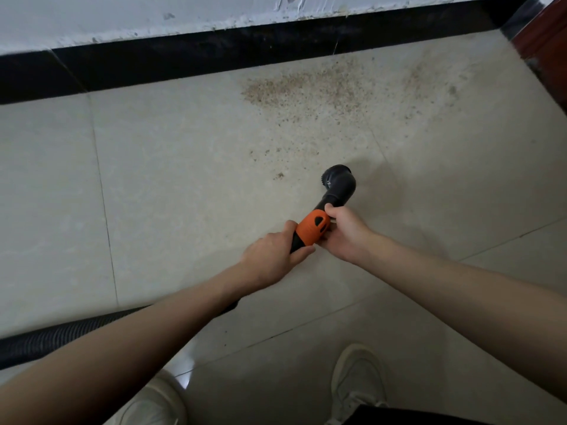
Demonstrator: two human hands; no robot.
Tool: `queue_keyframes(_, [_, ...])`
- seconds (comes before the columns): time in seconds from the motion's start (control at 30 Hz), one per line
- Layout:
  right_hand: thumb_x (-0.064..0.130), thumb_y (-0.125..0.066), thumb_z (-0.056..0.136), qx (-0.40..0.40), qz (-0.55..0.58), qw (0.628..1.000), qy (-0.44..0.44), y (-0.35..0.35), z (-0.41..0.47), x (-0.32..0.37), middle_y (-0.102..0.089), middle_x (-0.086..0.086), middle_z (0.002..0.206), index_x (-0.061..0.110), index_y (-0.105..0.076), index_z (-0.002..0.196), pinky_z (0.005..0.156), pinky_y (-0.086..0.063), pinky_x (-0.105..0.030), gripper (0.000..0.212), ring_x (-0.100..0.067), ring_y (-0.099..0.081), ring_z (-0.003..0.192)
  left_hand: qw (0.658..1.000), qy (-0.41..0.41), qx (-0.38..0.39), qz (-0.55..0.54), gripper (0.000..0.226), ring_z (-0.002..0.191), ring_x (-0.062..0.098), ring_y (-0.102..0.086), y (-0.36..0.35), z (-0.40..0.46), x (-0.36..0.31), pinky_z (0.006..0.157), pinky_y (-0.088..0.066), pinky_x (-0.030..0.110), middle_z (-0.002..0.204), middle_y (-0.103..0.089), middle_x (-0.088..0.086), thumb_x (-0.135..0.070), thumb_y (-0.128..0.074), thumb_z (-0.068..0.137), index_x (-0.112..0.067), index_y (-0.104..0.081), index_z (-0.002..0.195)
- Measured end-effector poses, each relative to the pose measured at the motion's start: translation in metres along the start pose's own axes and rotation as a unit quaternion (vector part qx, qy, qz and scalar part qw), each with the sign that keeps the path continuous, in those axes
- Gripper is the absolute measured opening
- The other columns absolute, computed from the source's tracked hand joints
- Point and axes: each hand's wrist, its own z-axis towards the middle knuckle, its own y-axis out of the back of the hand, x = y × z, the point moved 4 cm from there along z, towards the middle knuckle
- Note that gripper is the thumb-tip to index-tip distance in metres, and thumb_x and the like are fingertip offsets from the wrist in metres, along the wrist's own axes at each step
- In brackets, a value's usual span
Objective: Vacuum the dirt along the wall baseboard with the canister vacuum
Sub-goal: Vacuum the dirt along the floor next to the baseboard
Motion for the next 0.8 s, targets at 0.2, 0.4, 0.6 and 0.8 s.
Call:
queue_keyframes(0.2, [0.017,-0.044,0.103,0.022,-0.010,1.000,-0.019,-0.042,0.008,-0.007,-0.055,-0.012,0.087,0.006,-0.047,0.119,0.076,-0.046,-0.040,0.019,-0.022,-0.055,0.076,0.998,0.033,-0.052,0.014,0.046,0.081,0.035,-0.061,0.020,-0.011,0.031,0.061,-0.041,0.034,0.090,-0.062,0.016,-0.050,-0.049,0.092,-0.009,-0.043,0.112])
queue_keyframes(0.4, [0.018,-0.045,0.103,0.048,-0.030,0.997,-0.057,-0.074,0.008,-0.046,-0.057,-0.011,0.086,0.008,-0.049,0.108,0.060,-0.047,-0.036,0.011,-0.022,-0.057,0.074,0.997,0.058,-0.054,0.016,0.043,0.074,0.031,-0.060,0.030,-0.045,0.074,0.060,-0.043,0.035,0.077,-0.054,0.004,-0.052,-0.049,0.091,-0.015,-0.042,0.111])
queue_keyframes(0.6, [0.021,-0.048,0.102,0.079,-0.050,0.995,-0.036,-0.117,0.012,-0.042,-0.060,-0.011,0.091,0.007,-0.050,0.120,0.081,-0.048,-0.039,0.023,-0.025,-0.059,0.088,0.991,0.086,-0.100,0.033,0.046,0.078,0.036,-0.060,0.058,-0.043,0.101,0.062,-0.043,0.037,0.087,-0.062,0.017,-0.050,-0.051,0.090,-0.010,-0.044,0.111])
queue_keyframes(0.8, [0.021,-0.052,0.101,0.062,-0.078,0.995,0.006,-0.135,0.023,-0.023,-0.061,-0.019,0.120,0.000,-0.048,0.132,0.082,-0.050,-0.040,0.038,-0.033,-0.061,0.111,0.986,0.085,-0.139,0.040,0.046,0.069,0.030,-0.055,0.079,-0.024,0.107,0.056,-0.036,0.032,0.080,-0.058,0.011,-0.053,-0.051,0.089,-0.012,-0.047,0.107])
